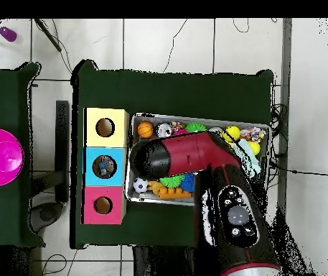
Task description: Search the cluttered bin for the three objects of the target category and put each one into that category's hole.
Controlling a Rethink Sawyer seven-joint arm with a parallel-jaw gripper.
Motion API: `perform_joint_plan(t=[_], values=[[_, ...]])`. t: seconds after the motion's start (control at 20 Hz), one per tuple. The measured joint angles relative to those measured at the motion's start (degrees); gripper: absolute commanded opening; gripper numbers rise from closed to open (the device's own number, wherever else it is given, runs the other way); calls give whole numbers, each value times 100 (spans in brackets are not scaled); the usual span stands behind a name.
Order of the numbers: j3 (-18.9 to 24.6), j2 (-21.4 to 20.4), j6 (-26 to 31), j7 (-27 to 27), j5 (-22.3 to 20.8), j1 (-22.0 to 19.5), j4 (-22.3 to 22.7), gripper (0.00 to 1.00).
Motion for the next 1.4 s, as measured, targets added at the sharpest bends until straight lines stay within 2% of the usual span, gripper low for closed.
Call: perform_joint_plan(t=[0.5, 0.55, 0.7, 0.9, 1.15, 1.2, 1.4], values=[[366, 84, -689, -21, -743, -599, 518, 100], [565, 56, -813, -33, -828, -803, 725, 100], [850, 12, -946, -86, -909, -1116, 981, 100], [1420, -53, -1159, -389, -1200, -1855, 1437, 100], [1793, -18, -1283, -802, -1563, -2431, 1696, 100], [1941, 14, -1285, -1003, -1711, -2656, 1762, 100], [2166, 90, -1287, -1298, -1906, -2953, 1847, 100]])
